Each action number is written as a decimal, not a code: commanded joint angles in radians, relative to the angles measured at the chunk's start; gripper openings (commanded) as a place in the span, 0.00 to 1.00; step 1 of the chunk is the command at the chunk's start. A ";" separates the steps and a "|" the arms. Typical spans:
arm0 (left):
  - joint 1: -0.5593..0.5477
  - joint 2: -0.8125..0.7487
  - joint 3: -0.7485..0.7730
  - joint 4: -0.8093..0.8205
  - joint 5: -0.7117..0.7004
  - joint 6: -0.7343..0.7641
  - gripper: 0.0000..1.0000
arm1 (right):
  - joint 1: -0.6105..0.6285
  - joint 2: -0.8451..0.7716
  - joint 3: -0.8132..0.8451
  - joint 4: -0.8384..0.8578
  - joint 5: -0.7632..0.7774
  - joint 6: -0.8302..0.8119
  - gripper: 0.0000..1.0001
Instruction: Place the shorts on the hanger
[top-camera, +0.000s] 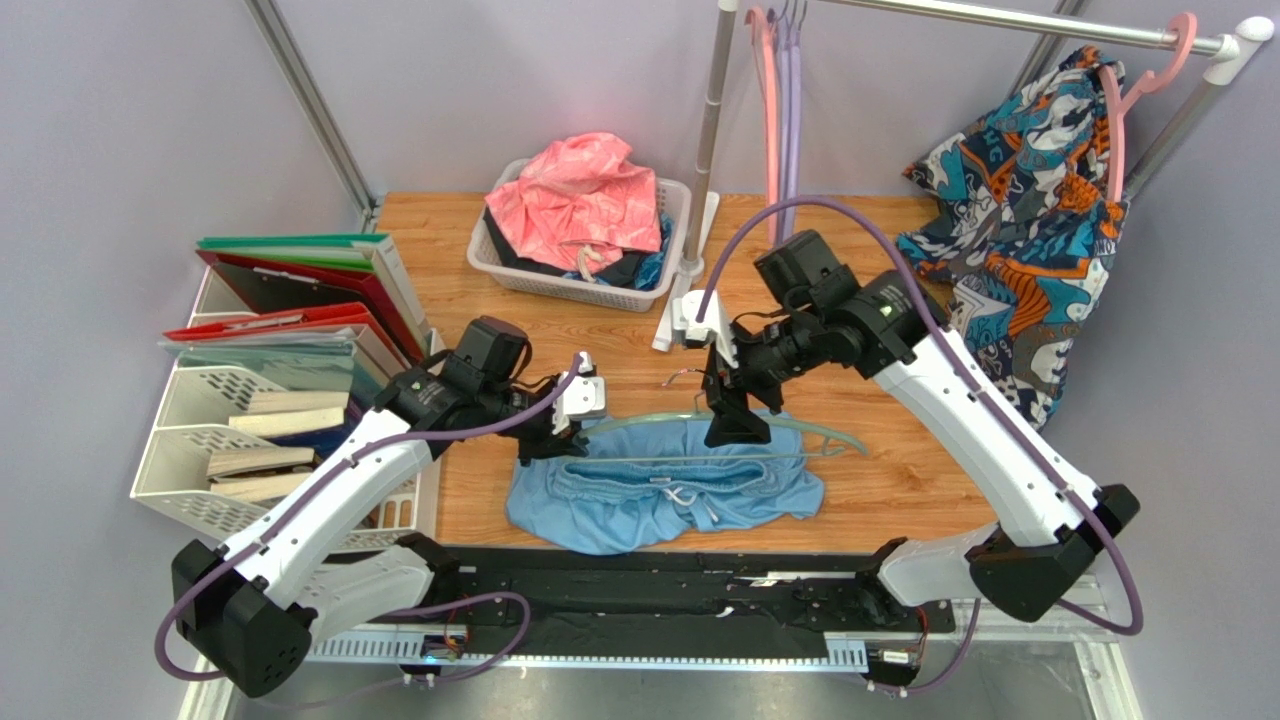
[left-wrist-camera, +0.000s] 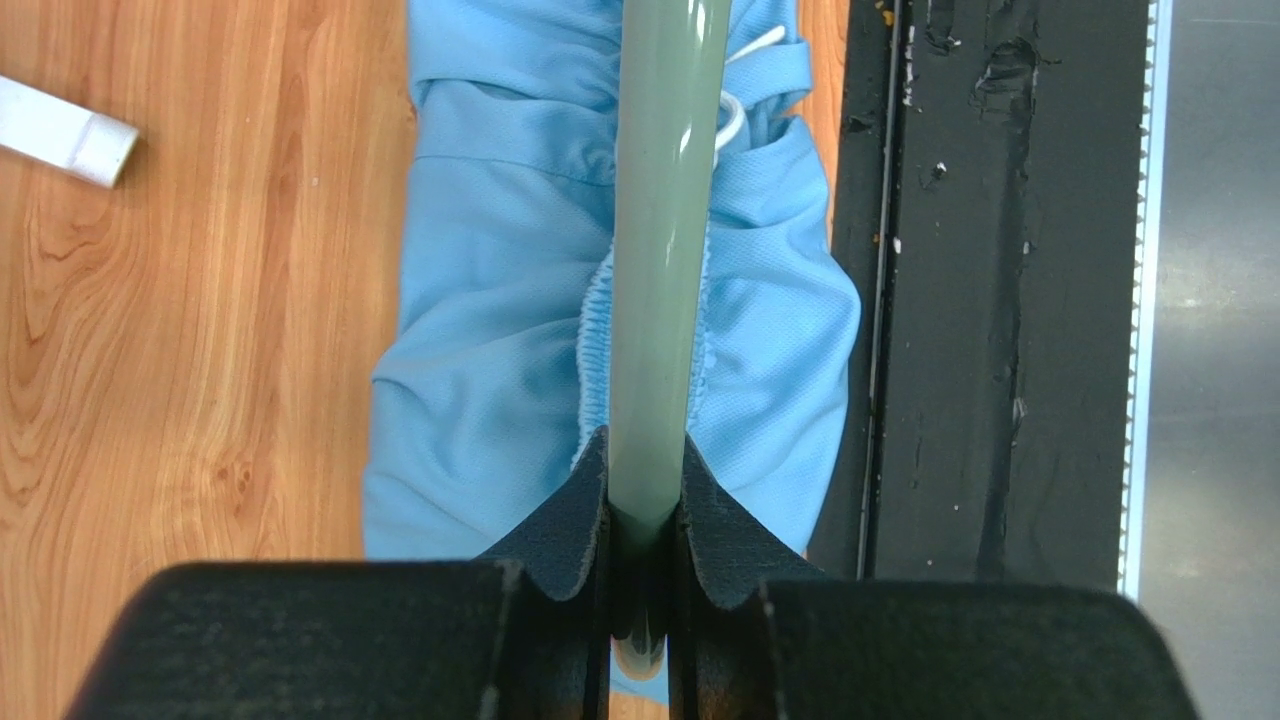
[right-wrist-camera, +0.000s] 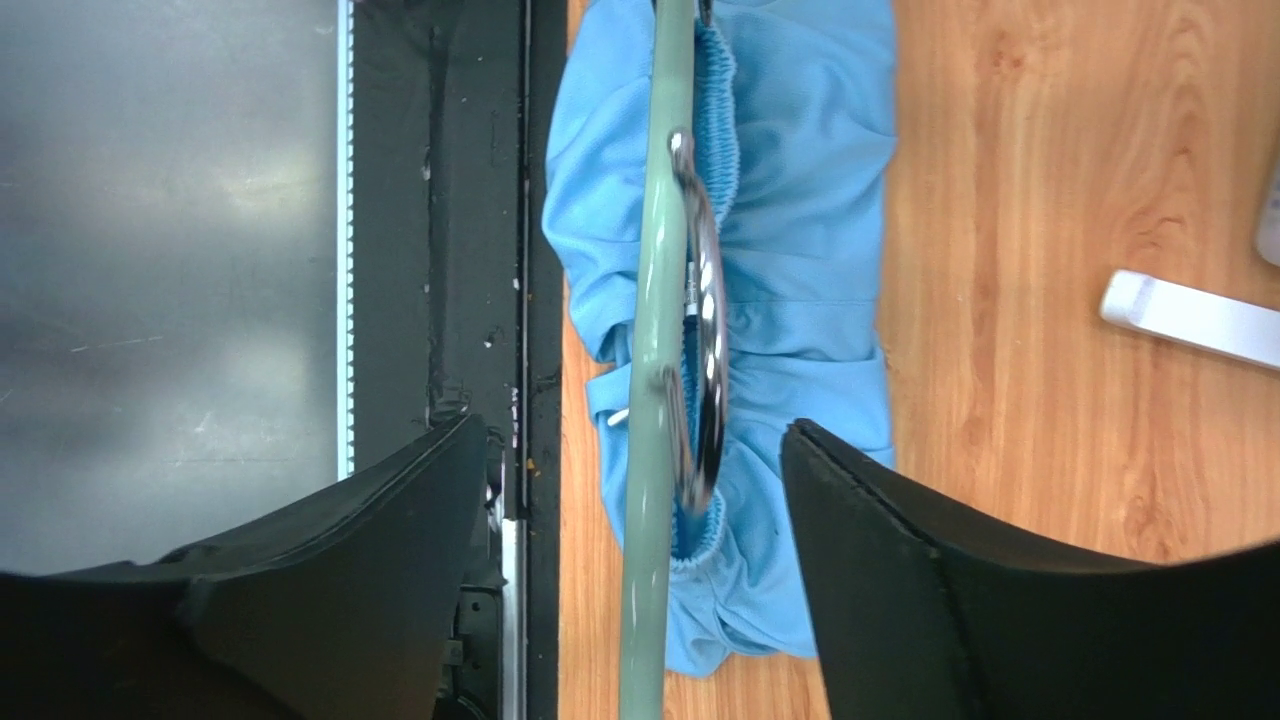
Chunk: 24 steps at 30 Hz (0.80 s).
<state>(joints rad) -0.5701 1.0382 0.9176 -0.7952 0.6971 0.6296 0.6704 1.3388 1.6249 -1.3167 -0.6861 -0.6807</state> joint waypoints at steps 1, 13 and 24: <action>-0.014 -0.010 0.040 0.042 0.028 -0.013 0.00 | 0.043 0.037 0.026 0.051 0.007 0.001 0.72; -0.022 -0.021 0.030 0.007 -0.004 -0.091 0.35 | 0.101 0.010 -0.042 0.039 0.082 -0.037 0.00; 0.167 0.026 0.009 -0.174 0.024 0.204 0.54 | 0.109 -0.181 -0.189 -0.027 0.192 -0.049 0.00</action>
<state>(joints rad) -0.4049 1.0378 0.9176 -0.8944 0.7147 0.6662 0.7723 1.1694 1.4410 -1.3327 -0.5323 -0.7265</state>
